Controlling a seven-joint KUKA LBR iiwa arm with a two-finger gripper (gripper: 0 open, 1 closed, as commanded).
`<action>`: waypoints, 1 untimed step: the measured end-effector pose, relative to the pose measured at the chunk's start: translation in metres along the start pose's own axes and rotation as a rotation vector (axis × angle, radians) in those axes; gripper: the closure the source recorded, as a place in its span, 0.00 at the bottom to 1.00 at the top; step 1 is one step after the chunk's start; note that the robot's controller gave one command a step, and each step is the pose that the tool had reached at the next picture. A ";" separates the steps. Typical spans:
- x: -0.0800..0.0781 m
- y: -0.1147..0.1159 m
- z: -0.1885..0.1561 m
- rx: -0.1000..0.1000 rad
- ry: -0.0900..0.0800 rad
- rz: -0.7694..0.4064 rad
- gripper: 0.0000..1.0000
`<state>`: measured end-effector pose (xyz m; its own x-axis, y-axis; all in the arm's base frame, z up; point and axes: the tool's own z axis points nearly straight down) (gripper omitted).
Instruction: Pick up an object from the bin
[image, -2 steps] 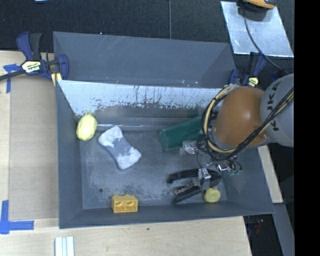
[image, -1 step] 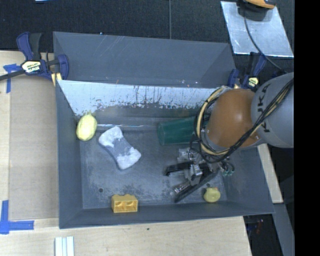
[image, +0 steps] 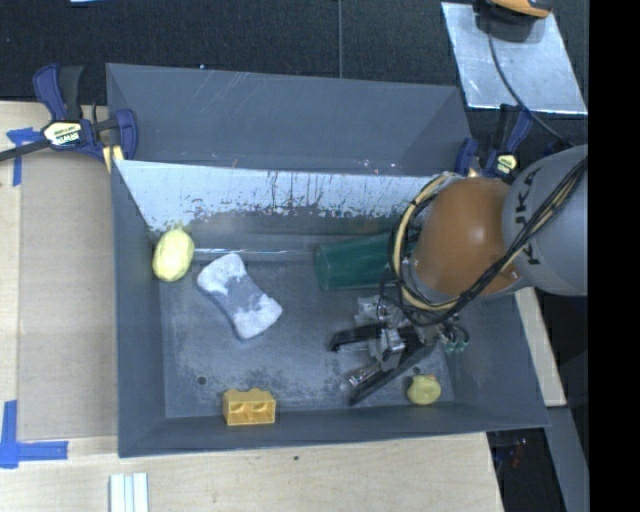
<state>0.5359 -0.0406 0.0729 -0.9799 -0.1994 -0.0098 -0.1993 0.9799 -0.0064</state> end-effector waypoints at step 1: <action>0.001 0.018 -0.054 -0.002 0.006 -0.026 1.00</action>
Offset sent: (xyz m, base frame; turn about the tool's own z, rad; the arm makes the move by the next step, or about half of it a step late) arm -0.0022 0.0007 0.1103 -0.0793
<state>0.5303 -0.0229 0.1270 -0.9743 -0.2250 -0.0036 -0.2250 0.9743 -0.0046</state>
